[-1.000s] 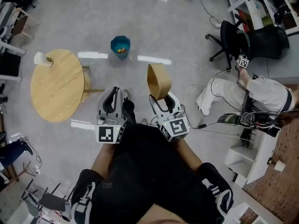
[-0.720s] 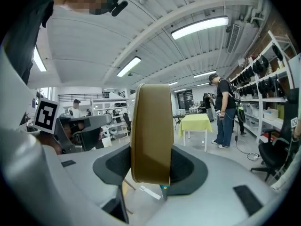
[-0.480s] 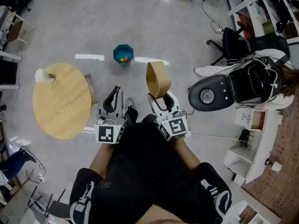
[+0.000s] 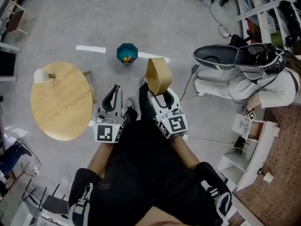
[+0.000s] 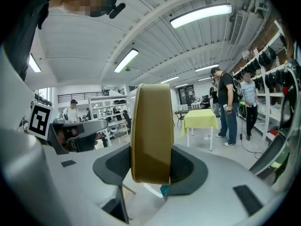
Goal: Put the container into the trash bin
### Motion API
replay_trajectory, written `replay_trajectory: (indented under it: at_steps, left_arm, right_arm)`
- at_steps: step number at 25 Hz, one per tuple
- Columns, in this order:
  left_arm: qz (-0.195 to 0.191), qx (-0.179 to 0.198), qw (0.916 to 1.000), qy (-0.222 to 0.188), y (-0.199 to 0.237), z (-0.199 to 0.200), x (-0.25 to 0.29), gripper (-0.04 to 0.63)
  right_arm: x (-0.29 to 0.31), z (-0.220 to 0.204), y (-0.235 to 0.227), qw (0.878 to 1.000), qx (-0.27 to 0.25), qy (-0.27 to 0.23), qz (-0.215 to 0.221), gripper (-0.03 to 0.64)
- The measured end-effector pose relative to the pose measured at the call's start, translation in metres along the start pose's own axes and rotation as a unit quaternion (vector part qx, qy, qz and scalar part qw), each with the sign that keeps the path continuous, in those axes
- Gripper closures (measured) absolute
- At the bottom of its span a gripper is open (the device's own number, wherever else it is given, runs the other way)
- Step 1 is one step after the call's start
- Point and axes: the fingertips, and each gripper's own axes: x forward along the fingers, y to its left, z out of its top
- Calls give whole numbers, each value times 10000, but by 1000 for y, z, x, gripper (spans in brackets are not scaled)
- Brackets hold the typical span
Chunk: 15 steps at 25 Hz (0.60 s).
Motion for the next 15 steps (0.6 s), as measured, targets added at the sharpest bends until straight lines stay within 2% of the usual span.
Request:
replay_trajectory:
  at_steps: [5,15]
  left_arm:
    - [308,-28,9995,-11,26,0,46,565]
    - [959,-14,9953,-100,62,26,161,565]
  right_arm:
    - [59,10,-27,9994,-18,63,345,388]
    - [173,44,-105,9935,-207,285,1081,387]
